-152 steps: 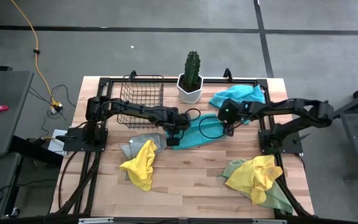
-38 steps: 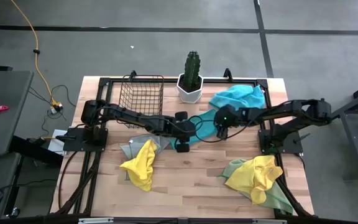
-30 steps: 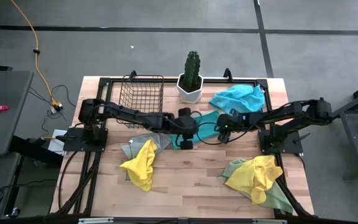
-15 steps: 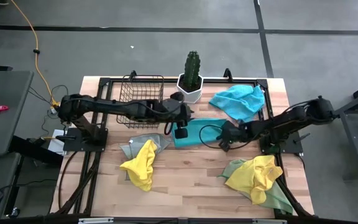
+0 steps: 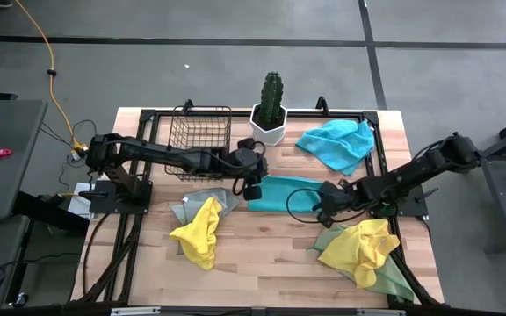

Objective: Fold microfiber towels
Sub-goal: Fold the top blue microfiber towel on the table

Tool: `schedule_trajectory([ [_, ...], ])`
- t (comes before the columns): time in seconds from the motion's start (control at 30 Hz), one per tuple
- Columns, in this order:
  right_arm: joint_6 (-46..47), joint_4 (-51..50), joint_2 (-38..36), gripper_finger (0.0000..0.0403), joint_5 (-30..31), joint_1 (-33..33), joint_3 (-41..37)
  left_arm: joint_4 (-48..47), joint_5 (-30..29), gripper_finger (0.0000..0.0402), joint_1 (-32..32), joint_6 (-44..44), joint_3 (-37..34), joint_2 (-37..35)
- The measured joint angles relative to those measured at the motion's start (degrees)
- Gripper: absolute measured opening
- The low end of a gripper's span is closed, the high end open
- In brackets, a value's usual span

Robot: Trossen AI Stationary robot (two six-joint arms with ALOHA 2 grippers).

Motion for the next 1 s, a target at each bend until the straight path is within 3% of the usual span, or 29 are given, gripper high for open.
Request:
schedule_trajectory([
  [0.2, -0.6, -1.7, -0.7, 0.0032, 0.5, -1.2, 0.0, -0.2, 0.0, 0.011, -0.2, -0.6, -0.8, 0.0],
  [0.47, -2.1, -1.9, -0.8, 0.0143, 0.3, -1.6, 0.4, -0.4, 0.0, 0.011, -0.3, -0.3, -0.8, 0.0],
  [0.6, -4.4, -7.4, -0.9, 0.0177, 8.8, -1.7, 3.6, -0.4, 0.2, 0.011, -0.3, 0.0, -0.8, 0.0],
  [0.77, -10.9, -9.9, -0.9, 0.0182, 17.3, -1.9, 7.2, 0.5, 3.9, 0.011, -0.8, 0.3, -0.8, 0.0],
  [0.9, -15.6, -7.0, -0.9, 0.0183, 19.7, -2.4, 6.5, 15.5, 9.3, 0.011, -2.7, 5.8, -6.6, -0.1],
  [1.0, -18.5, -3.7, -1.0, 0.0183, 22.1, -2.5, 3.9, 28.7, 9.0, 0.011, -4.4, 9.2, -13.1, 0.0],
])
